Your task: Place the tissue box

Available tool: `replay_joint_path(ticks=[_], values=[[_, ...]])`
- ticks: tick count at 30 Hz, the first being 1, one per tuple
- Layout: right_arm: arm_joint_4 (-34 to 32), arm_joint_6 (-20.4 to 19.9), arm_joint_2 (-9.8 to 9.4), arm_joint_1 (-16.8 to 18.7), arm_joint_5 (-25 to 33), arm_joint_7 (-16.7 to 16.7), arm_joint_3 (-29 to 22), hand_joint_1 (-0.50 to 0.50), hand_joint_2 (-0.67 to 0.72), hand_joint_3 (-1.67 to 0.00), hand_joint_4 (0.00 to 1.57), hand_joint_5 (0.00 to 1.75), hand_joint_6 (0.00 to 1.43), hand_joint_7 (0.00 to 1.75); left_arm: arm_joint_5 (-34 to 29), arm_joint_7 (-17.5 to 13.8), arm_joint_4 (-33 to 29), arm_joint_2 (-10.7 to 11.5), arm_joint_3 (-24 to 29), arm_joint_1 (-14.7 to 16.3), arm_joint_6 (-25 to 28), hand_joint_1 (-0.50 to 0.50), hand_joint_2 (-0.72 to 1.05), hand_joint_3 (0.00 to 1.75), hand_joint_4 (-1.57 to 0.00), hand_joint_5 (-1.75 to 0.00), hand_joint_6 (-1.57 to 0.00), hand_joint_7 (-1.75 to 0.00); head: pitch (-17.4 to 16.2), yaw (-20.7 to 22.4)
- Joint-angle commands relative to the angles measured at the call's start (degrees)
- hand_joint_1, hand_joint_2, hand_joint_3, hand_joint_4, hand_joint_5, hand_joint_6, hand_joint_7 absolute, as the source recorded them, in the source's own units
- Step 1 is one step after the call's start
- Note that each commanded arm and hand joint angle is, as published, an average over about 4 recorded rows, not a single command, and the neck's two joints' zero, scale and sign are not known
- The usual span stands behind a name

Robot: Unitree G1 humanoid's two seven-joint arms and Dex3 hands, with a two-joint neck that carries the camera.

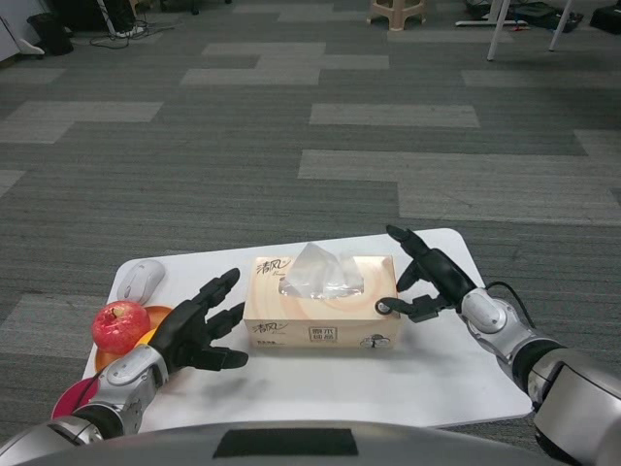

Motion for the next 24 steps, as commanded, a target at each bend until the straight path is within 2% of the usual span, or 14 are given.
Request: replay_joint_path(ticks=[1, 4, 9, 14, 17, 20, 24], values=[[-0.56, -0.32, -0.39, 0.71, 0.17, 1.01, -2.88, -0.21, -0.35, -0.63, 0.01, 1.09, 0.00, 0.14, -2.12, -0.78, 0.47, 0.55, 0.72, -0.13, -0.54, 0.50, 1.05, 0.09, -0.37, 0.00, 0.00, 0.00, 0.08, 0.06], [-1.07, -0.36, -0.65, 1.28, 0.13, 1.76, -4.81, -0.21, -0.32, -0.63, 0.00, 0.78, 0.00, 0.14, -2.69, -1.09, 0.23, 0.60, 1.49, -0.09, -0.74, 0.50, 1.00, 0.09, -0.37, 0.00, 0.00, 0.00, 0.12, 0.13], [-1.75, -0.36, -1.15, 1.99, 0.13, 2.61, -7.38, -0.21, -0.29, -0.61, 0.00, 0.32, 0.00, 0.07, -2.85, -1.36, -0.19, 0.69, 3.71, 0.33, -1.49, 0.50, 1.03, 0.09, -0.37, 0.00, 0.00, 0.00, 0.10, 0.22], [-2.74, -0.36, -1.55, 3.04, 0.13, 3.56, -11.18, -0.21, -0.22, -0.56, 0.00, 0.02, 0.00, 0.07, -2.89, -1.47, -1.46, 0.75, 6.85, 0.86, -3.58, 0.50, 1.03, 0.09, -0.36, 0.00, 0.00, 0.00, 0.24, 0.21], [-3.33, -0.41, -1.70, 3.48, 0.09, 3.69, -13.03, -0.21, -0.16, -0.54, 0.00, 0.00, 0.00, 0.02, -2.96, -1.40, -2.60, 0.82, 8.50, 1.19, -4.63, 0.50, 1.05, 0.09, -0.33, 0.00, 0.00, 0.00, 0.41, 0.28], [-4.12, -0.45, -1.81, 4.03, 0.11, 3.76, -14.85, -0.21, -0.15, -0.48, 0.00, 0.00, 0.00, 0.00, -2.96, -1.20, -3.86, 0.86, 9.75, 1.34, -5.69, 0.50, 1.05, 0.09, -0.29, 0.00, 0.00, 0.00, 0.57, 0.23], [-5.79, -0.58, -1.88, 4.54, 0.04, 3.78, -16.81, -0.21, -0.13, -0.48, 0.00, 0.00, 0.00, 0.00, -3.88, -0.83, -5.55, 0.95, 11.00, 1.50, -7.31, 0.50, 1.05, 0.09, -0.23, 0.00, 0.00, 0.00, 0.78, 0.21]])
